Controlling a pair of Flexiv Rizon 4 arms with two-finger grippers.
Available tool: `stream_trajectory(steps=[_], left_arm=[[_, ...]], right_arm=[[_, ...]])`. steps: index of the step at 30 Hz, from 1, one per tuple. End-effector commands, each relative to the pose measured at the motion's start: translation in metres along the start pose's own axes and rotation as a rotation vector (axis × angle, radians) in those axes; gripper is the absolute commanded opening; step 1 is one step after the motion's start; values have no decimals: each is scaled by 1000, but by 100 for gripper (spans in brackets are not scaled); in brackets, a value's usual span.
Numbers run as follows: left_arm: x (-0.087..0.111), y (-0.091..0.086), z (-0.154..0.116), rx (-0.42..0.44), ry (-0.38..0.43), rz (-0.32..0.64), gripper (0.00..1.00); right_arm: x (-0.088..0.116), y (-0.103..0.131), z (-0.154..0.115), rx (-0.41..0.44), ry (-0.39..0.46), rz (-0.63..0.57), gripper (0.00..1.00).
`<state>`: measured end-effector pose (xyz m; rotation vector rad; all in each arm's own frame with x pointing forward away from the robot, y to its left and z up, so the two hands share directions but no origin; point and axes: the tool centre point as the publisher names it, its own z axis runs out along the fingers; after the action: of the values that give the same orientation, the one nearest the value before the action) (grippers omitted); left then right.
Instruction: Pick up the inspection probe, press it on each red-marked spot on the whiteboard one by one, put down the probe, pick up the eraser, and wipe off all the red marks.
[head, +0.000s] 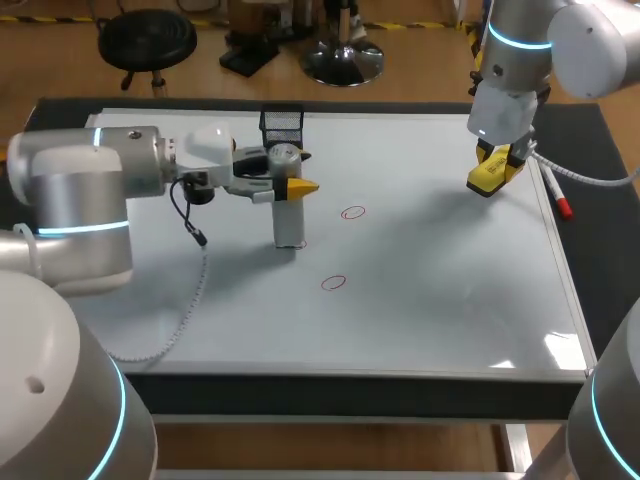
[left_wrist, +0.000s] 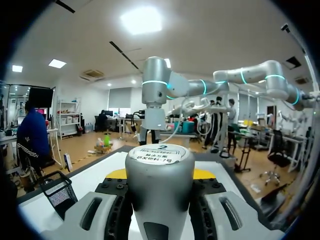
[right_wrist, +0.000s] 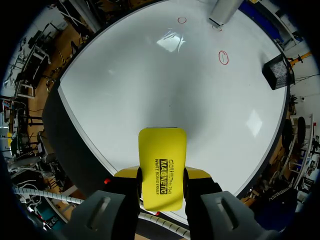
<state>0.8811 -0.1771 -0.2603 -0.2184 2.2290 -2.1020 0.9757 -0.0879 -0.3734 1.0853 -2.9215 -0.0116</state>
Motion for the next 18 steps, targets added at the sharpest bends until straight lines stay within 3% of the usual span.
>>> stream_trajectory(steps=[1, 18], left_arm=[[-4, 2, 4, -4, 27, -3, 0], [-4, 12, 10, -15, 34, -10, 0]], right_arm=[[0, -1, -1, 2, 2, -1, 0], [0, -1, -1, 2, 2, -1, 0]])
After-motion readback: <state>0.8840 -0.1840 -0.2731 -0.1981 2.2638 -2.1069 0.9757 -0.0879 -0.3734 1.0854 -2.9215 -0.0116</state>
